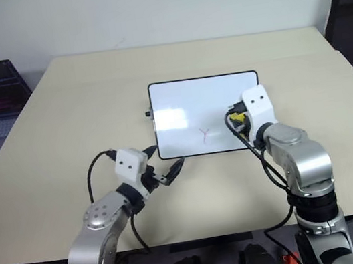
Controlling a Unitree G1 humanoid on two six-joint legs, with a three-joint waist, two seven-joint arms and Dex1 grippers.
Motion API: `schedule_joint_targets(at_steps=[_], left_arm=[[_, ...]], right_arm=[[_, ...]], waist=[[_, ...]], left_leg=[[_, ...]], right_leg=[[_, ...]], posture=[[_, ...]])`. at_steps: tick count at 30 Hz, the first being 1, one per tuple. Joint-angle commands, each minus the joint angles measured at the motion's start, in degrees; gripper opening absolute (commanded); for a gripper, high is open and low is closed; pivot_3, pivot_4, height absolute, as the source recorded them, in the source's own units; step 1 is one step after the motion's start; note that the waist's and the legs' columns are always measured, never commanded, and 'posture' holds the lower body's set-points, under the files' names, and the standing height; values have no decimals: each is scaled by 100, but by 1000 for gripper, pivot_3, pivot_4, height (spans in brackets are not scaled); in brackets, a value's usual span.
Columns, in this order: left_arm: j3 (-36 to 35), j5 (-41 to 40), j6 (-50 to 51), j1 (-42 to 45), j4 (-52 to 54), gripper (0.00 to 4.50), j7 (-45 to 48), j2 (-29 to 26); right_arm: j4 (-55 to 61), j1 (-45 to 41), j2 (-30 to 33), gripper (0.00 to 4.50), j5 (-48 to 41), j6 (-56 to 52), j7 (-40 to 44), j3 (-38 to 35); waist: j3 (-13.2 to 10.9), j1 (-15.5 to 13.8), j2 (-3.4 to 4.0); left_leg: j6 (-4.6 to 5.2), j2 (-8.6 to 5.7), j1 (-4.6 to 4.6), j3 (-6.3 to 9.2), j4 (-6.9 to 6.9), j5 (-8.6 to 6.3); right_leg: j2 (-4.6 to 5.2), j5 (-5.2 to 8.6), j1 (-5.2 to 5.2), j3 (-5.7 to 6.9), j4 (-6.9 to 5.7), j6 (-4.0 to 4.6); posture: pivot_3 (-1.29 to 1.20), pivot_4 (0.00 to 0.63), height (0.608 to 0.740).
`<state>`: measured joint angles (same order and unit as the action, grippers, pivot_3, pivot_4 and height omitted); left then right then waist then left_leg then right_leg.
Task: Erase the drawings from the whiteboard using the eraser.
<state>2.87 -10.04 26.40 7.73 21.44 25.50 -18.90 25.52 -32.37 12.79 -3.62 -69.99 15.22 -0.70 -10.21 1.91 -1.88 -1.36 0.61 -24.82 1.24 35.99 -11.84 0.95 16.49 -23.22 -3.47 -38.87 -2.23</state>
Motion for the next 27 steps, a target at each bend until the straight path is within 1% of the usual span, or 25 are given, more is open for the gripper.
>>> schedule_joint_targets(at_steps=[1,5,8,13,16,20,27], left_arm=[[-11,1,-51,145,97,4500,-50,-1],[106,74,-90,300,-74,4500,-88,63],[169,95,-111,354,-109,4500,-145,122],[219,139,-139,274,-51,4500,-215,184],[183,159,-147,244,-7,4500,-295,222],[156,170,-124,234,50,4500,-383,227],[147,176,-110,203,107,4500,-406,185]], right_arm=[[-226,-396,71,1063,-63,502,86,229],[-824,-650,49,1063,-70,1061,244,545],[-1234,-716,207,1063,37,1579,449,907],[-1887,-941,330,1063,184,2111,596,1237],[-2281,-1127,613,1063,531,2326,762,1721],[-2577,-1220,447,1063,575,2586,626,1632],[-2834,-1357,259,1063,684,2749,661,1663]], waist=[[0,11,0],[1,25,-1],[1,6,-1],[1,6,-1],[1,3,-1],[1,5,-1],[2,3,-1]], left_leg=[[0,0,0,0,0,0],[1,4,4,0,5,1],[1,2,3,-1,5,1],[1,3,3,-2,5,1],[1,4,4,-1,8,1],[1,4,4,-1,9,1],[0,5,6,-2,13,2]], right_leg=[[-1,0,0,0,0,0],[-25,-1,2,-2,-7,1],[-24,-1,2,-3,-5,1],[-21,-1,2,-4,-6,1],[-22,-2,2,-3,-11,2],[-21,-2,3,-4,-10,2],[-21,-4,3,-5,-16,3]], posture=[[0,150,740],[0,150,740],[0,150,740],[0,150,740],[0,150,740],[0,150,740],[0,150,740]])
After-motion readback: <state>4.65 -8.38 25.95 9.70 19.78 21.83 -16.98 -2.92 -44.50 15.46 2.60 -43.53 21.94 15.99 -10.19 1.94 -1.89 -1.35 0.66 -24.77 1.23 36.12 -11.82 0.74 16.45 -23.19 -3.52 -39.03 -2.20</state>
